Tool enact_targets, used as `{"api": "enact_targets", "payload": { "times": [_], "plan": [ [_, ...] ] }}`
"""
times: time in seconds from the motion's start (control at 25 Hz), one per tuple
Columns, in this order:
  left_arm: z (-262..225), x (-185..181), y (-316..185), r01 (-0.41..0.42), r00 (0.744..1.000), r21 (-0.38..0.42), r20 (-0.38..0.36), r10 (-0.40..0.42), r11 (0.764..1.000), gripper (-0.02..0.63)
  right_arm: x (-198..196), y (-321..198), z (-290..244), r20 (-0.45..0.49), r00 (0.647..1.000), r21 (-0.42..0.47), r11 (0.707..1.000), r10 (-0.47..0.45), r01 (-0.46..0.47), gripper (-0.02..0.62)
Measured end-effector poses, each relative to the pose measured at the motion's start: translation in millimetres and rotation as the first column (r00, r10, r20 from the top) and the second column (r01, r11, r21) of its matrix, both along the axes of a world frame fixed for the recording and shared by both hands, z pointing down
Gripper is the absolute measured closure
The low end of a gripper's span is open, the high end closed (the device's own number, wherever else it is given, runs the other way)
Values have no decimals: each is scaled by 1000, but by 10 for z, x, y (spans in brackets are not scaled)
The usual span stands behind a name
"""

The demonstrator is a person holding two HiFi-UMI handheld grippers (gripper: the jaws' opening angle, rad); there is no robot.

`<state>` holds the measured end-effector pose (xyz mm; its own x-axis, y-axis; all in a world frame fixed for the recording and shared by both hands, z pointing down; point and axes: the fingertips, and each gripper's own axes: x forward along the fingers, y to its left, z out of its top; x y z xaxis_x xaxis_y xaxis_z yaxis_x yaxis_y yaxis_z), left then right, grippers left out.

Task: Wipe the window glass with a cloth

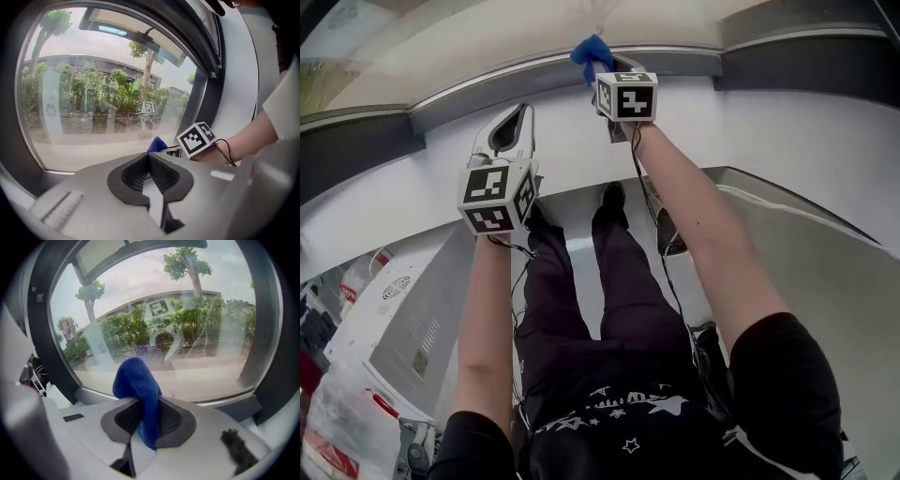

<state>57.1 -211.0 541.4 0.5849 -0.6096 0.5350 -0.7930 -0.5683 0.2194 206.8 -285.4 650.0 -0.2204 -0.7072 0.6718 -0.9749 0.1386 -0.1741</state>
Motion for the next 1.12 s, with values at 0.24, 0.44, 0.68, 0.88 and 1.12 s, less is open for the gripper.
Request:
{"api": "enact_targets", "payload": {
  "times": [0.24,0.44,0.68,0.88,1.12],
  "plan": [
    [-58,747,31,-93,996,5,-1,93,996,597,928,118,-84,-5,993,10,993,120,-120,520],
    [-112,1267,74,-148,989,13,-4,148,989,597,1671,230,-183,-17,977,24,977,214,-213,520],
    [-254,1767,166,-184,983,25,-17,184,983,597,2298,407,-374,-33,960,33,961,277,-276,520],
    [-377,1994,277,-185,982,36,-20,186,982,597,2570,556,-522,-46,958,39,959,283,-281,520],
    [-605,2014,431,-138,990,47,-36,140,989,597,2652,840,-718,-19,961,23,961,275,-274,520]
  ]
}}
